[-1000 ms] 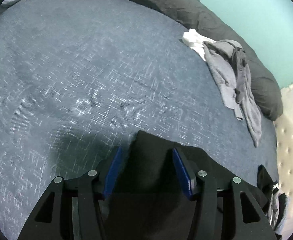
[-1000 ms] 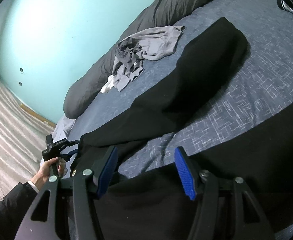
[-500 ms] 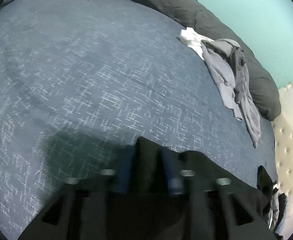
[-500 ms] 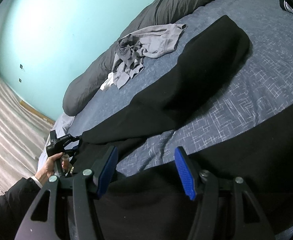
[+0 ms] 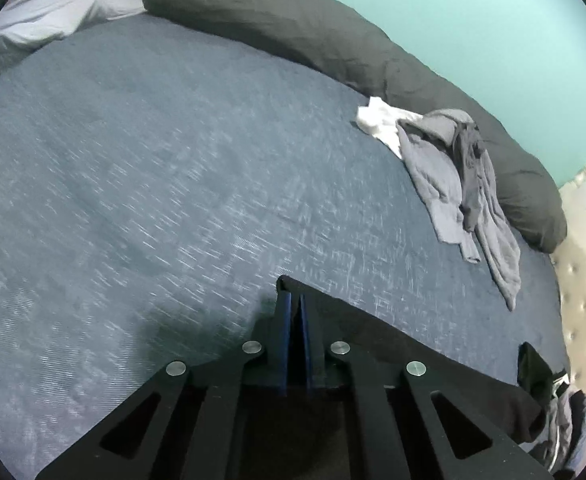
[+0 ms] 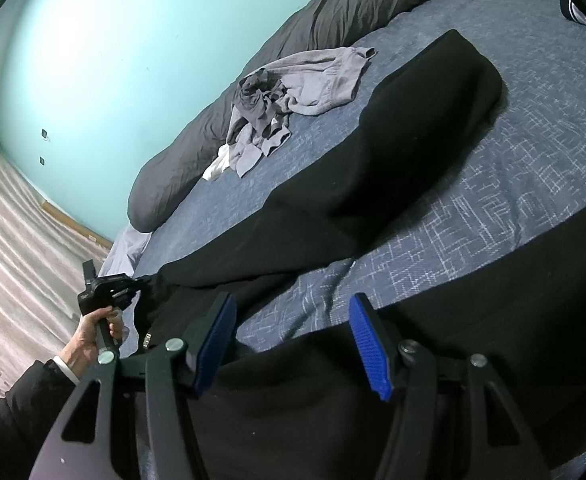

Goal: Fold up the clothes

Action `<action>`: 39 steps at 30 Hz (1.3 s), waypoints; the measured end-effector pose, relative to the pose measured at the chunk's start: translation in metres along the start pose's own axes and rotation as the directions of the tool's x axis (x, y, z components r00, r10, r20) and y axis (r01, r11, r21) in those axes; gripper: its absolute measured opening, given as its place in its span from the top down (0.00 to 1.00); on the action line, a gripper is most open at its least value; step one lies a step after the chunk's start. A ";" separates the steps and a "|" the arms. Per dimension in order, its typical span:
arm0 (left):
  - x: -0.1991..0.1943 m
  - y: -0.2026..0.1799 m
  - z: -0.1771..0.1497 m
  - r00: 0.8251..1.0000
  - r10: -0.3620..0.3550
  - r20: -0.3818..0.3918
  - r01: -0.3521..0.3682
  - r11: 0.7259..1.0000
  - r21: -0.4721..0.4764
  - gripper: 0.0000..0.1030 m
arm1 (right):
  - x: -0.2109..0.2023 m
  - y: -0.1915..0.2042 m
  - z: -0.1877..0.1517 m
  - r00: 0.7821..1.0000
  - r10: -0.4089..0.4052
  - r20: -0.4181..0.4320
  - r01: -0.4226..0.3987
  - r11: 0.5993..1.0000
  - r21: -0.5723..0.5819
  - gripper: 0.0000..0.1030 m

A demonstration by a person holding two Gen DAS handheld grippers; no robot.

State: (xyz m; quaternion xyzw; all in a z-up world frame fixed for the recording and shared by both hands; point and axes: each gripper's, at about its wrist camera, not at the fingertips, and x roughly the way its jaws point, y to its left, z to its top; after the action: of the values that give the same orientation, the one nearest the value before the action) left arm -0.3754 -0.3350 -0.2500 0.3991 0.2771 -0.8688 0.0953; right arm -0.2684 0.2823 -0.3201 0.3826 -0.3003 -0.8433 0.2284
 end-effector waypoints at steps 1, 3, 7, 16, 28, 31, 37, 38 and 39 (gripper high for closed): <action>-0.004 0.004 0.003 1.000 0.005 0.009 -0.005 1.000 -0.013 0.96 | 0.000 0.000 0.000 1.000 0.001 0.001 -0.001 1.000 0.000 0.42; -0.010 0.009 0.009 1.000 0.017 0.020 -0.016 0.999 -0.031 0.96 | -0.001 0.000 0.000 1.000 0.003 0.003 -0.003 1.000 0.001 0.42; -0.015 0.018 0.018 0.998 0.054 0.029 -0.052 0.997 -0.052 0.97 | -0.001 0.001 0.000 1.000 0.006 0.004 -0.006 1.000 -0.001 0.42; 0.013 0.039 0.022 0.991 0.130 -0.030 -0.132 0.987 -0.092 0.97 | 0.001 -0.002 0.000 1.000 -0.009 0.000 0.009 1.000 0.000 0.42; -0.019 0.052 0.009 0.993 0.104 -0.047 -0.110 0.985 -0.133 0.84 | 0.004 0.000 -0.003 1.000 -0.008 -0.006 0.008 1.000 -0.001 0.42; -0.047 0.038 -0.001 0.994 0.109 -0.005 -0.109 0.992 -0.068 0.83 | 0.003 0.002 -0.003 1.000 -0.002 -0.008 0.002 1.000 0.002 0.42; -0.078 0.015 -0.053 0.998 0.056 -0.008 -0.056 0.998 -0.024 0.78 | -0.002 0.004 -0.001 1.000 0.008 0.014 -0.008 1.000 -0.001 0.42; -0.081 0.010 -0.064 0.999 0.046 -0.021 -0.046 0.999 -0.013 0.76 | -0.002 0.005 -0.001 1.000 0.010 0.014 -0.010 1.000 0.000 0.42; -0.082 0.003 -0.075 0.998 0.051 -0.034 -0.051 0.999 0.014 0.72 | -0.002 0.005 -0.001 1.000 0.012 0.014 -0.012 1.000 0.000 0.42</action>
State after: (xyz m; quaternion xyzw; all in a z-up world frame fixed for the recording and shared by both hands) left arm -0.2715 -0.3001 -0.2295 0.4216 0.2628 -0.8608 0.1101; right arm -0.2658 0.2794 -0.3162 0.3749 -0.3042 -0.8447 0.2312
